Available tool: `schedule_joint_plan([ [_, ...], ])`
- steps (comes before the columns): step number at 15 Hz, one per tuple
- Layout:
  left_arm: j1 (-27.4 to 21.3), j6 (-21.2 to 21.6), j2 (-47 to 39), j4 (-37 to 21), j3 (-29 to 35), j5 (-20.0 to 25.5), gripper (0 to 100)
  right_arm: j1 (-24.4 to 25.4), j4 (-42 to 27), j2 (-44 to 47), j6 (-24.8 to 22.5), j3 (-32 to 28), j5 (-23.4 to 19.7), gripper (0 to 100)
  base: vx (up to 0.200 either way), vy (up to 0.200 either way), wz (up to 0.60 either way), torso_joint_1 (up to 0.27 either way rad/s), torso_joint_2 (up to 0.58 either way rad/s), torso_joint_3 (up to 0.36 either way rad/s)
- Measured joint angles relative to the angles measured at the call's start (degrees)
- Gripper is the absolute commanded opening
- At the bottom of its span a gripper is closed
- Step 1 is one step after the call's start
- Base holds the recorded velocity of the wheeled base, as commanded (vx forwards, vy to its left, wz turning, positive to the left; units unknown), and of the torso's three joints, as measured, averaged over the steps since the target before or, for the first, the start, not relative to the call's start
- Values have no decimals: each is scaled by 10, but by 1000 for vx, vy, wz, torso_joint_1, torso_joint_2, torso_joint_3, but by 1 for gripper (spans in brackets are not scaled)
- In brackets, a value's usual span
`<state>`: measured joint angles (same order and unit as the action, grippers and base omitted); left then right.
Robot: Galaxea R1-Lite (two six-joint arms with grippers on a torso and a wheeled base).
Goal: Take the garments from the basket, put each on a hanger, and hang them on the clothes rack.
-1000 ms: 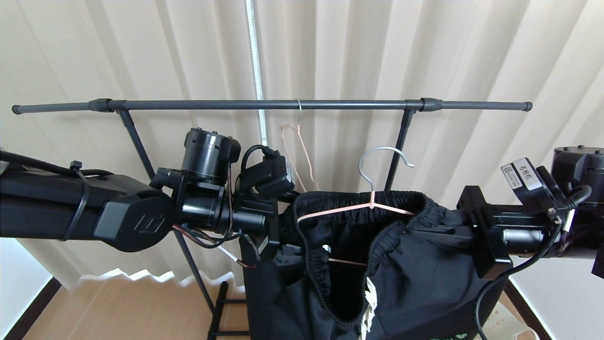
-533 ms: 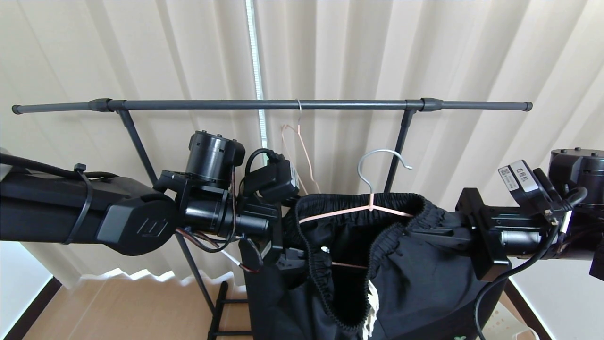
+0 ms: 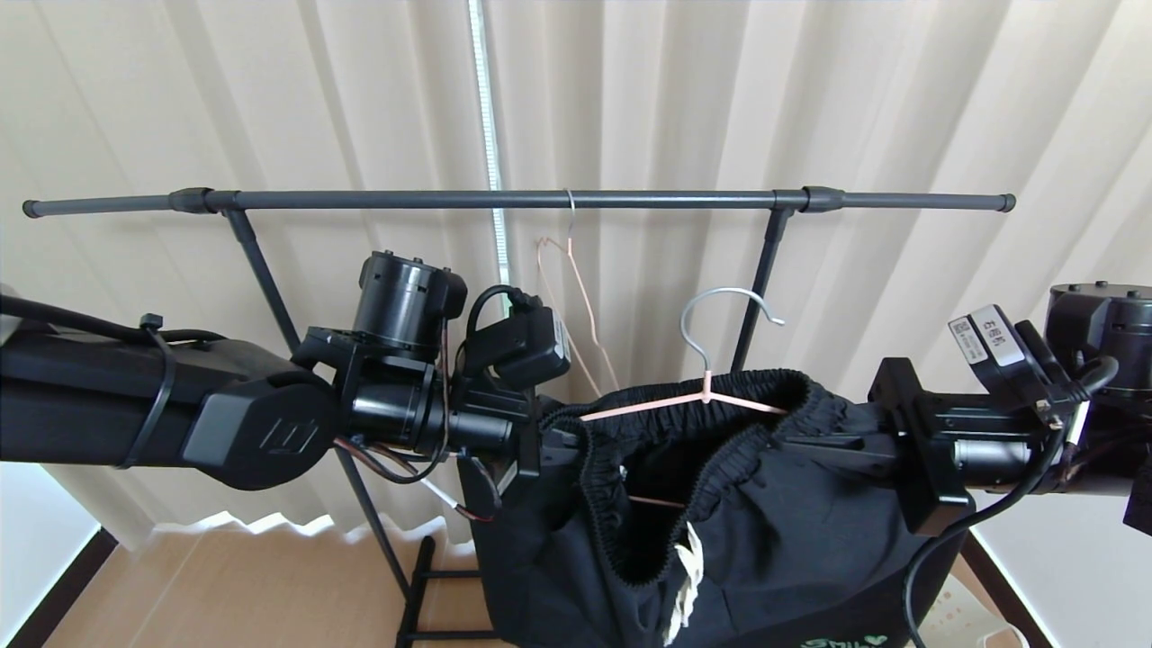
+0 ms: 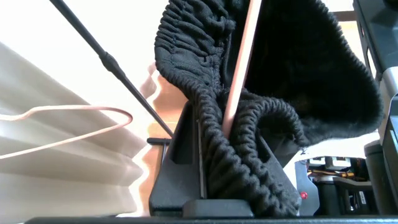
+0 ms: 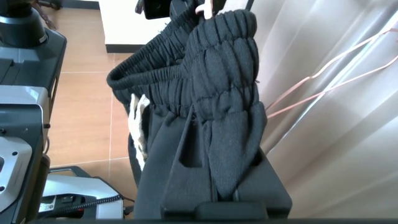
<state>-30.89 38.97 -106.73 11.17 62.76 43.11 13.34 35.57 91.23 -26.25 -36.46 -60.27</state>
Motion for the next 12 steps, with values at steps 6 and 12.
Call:
schedule_joint_plan([
  [6, 4, 0, 9, 2, 0, -1, 0, -5, -5, 0, 1, -4, 3, 0, 0, 0, 0, 0, 0, 0],
  [12, 6, -1, 10, 12, 3, -2, 0, -17, -5, 0, 0, -2, 4, 100, 0, 0, 0, 0, 0, 0],
])
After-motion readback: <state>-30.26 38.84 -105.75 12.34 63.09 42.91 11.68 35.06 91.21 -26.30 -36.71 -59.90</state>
